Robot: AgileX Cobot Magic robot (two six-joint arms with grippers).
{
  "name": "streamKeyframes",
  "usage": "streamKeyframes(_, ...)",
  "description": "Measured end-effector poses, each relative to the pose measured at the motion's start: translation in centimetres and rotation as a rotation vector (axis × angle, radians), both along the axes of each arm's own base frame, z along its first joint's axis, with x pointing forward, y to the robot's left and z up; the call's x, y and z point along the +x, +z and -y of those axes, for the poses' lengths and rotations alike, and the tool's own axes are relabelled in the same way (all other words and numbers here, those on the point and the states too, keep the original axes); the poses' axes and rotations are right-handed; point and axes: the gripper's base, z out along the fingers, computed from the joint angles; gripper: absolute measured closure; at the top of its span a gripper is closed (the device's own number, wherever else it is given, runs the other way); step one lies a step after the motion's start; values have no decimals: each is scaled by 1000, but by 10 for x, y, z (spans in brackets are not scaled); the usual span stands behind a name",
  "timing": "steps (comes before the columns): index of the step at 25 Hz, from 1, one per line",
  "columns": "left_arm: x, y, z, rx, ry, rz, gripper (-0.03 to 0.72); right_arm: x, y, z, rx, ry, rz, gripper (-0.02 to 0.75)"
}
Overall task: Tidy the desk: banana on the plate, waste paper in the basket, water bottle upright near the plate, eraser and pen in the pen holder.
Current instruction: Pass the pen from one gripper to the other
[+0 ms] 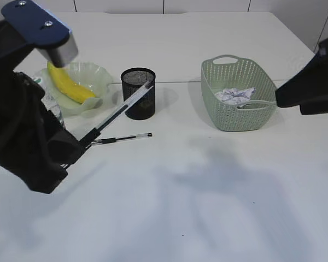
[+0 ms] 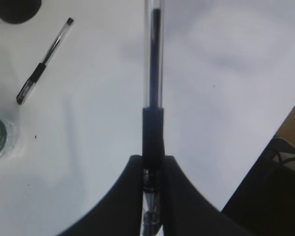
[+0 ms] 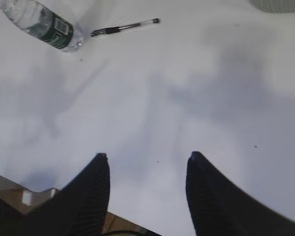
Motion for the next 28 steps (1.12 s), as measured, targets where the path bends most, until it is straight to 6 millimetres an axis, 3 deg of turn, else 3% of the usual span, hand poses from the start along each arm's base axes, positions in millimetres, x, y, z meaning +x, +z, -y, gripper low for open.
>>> streamKeyframes(11,3,6,9,-114,-9,39,650,10,12,-34,336,95,51,363)
streamKeyframes(19,3,5,10,-115,-12,40,650,14,3,-78,377,165,64,363)
streamKeyframes(28,3,5,10,-118,-12,40,650,38,-14,-97,527,107,16,363)
